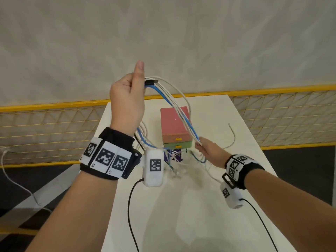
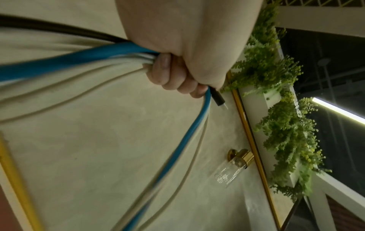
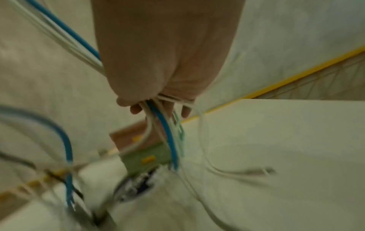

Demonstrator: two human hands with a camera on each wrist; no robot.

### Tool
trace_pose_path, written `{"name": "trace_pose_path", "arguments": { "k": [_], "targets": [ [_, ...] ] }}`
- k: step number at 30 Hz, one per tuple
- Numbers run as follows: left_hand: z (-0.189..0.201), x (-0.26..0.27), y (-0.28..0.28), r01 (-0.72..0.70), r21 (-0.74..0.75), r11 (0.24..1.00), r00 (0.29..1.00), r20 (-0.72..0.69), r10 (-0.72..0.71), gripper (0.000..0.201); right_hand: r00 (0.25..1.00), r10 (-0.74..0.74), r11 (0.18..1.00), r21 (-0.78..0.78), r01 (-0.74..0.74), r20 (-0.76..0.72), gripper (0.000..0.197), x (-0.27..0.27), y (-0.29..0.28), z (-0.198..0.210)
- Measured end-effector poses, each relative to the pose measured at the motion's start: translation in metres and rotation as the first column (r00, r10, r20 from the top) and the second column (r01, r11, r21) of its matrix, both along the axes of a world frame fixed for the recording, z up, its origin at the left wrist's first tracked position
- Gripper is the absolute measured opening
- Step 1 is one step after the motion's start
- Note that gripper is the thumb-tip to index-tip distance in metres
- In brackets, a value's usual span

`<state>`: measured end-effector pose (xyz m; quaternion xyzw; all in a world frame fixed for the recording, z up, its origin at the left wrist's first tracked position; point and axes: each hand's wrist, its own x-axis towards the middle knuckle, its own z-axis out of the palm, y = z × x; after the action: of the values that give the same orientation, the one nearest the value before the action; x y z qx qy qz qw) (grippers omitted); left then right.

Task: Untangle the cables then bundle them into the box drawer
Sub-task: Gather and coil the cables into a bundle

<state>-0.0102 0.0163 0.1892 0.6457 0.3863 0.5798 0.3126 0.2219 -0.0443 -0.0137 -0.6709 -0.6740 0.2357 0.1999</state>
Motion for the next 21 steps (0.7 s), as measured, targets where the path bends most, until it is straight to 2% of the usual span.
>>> {"name": "trace_pose_path", "arguments": {
  "k": [2,4,6,7,8,10,12,14,16,17,19,20,21],
  "targets": [
    [0.002,0.001,-0.001,0.013,0.003,1.0,1.0,0.005,-0.013,0.059,0.975,-0.058,0.998,0.009,0.057,0.216,0.024,0.009,-0.004,-0.021],
    [0.001,0.004,-0.002,0.026,-0.002,1.0,1.0,-0.014,-0.027,0.054,0.888,-0.113,0.994,0.042,0.106,0.446,0.03,0.015,-0.006,-0.029],
    [-0.002,0.007,-0.002,0.04,-0.021,0.999,0.999,-0.005,-0.04,0.054,0.819,-0.136,0.991,0.061,0.122,0.558,0.031,0.017,-0.005,-0.027],
    [-0.004,0.008,-0.002,0.042,-0.027,0.999,0.999,-0.001,-0.042,0.057,0.808,-0.13,0.991,0.043,0.128,0.575,0.031,0.018,-0.004,-0.023],
    [-0.006,0.009,-0.001,0.044,-0.026,0.999,0.999,-0.005,-0.044,0.058,0.819,-0.117,0.99,-0.003,0.143,0.561,0.03,0.019,-0.001,-0.019],
    [-0.008,0.011,0.0,0.056,-0.02,0.998,0.998,-0.022,-0.057,0.058,0.889,-0.104,0.959,-0.192,0.209,0.446,0.028,0.022,0.006,-0.008],
    [-0.01,0.014,0.0,0.065,-0.019,0.998,0.997,-0.034,-0.066,0.058,0.94,-0.194,0.91,-0.306,0.28,0.281,0.023,0.023,0.012,-0.003],
    [-0.012,0.017,0.0,0.067,-0.023,0.997,0.997,-0.038,-0.068,0.059,0.94,-0.291,0.877,-0.343,0.336,0.176,0.02,0.023,0.014,0.001],
    [-0.013,0.019,0.001,0.062,-0.04,0.997,0.997,-0.037,-0.064,0.059,0.928,-0.297,0.88,-0.312,0.358,0.225,0.025,0.026,0.017,0.004],
    [-0.014,0.019,0.003,0.058,-0.052,0.997,0.998,-0.027,-0.06,0.057,0.912,-0.317,0.892,-0.245,0.38,0.26,0.026,0.028,0.019,0.006],
    [-0.013,0.018,0.008,0.05,-0.076,0.996,0.999,0.013,-0.05,0.054,0.899,-0.389,0.906,-0.097,0.413,0.201,0.025,0.034,0.024,0.011],
    [-0.012,0.018,0.011,0.047,-0.076,0.996,0.999,0.025,-0.045,0.054,0.905,-0.387,0.911,-0.077,0.404,0.174,0.03,0.037,0.026,0.014],
    [-0.013,0.017,0.013,0.04,-0.062,0.997,0.999,0.017,-0.039,0.054,0.92,-0.354,0.92,-0.116,0.374,0.167,0.044,0.04,0.028,0.019]
  ]
}}
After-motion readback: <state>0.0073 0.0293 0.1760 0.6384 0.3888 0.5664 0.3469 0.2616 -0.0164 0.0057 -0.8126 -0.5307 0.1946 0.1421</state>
